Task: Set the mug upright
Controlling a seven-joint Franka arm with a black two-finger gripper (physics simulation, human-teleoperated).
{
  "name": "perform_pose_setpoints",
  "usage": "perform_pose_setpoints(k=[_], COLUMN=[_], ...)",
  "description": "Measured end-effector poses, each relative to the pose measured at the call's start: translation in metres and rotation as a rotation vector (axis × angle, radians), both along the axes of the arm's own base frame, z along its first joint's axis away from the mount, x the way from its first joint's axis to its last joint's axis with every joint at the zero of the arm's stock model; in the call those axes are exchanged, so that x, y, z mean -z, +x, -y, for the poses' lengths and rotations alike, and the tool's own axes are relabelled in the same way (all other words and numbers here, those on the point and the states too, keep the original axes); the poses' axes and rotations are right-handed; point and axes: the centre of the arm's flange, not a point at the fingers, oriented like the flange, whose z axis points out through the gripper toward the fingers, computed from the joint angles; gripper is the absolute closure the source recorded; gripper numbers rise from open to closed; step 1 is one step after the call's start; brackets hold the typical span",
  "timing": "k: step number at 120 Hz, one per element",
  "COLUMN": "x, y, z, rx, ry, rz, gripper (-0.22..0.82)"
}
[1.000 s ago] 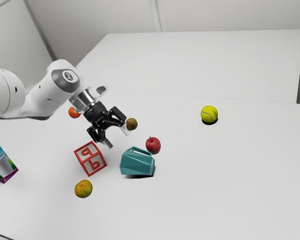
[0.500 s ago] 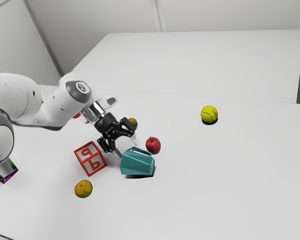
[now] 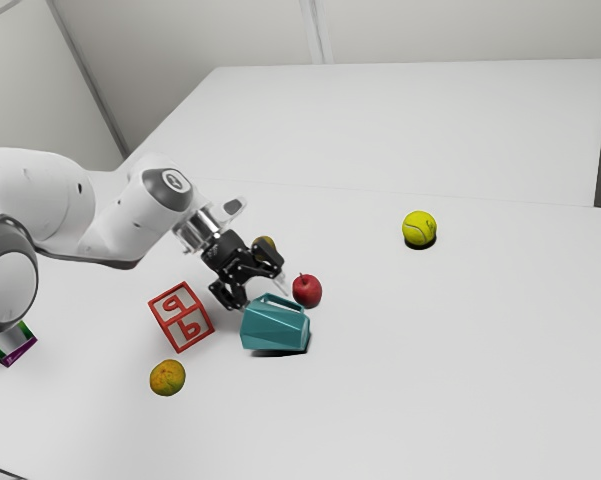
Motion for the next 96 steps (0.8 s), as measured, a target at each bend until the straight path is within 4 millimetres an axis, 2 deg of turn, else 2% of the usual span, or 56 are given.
perform_pose_setpoints(k=[30,72,96], x=[-0.010,-0.019,-0.023], y=[0.003,0.010,0.016], z=[0.006,0.021,0.027], rx=[0.005,0.015,0.012], ry=[-0.010,-0.011,-0.005], rz=[0.021,0.030,0.029], gripper=[0.34,0.52,0.68])
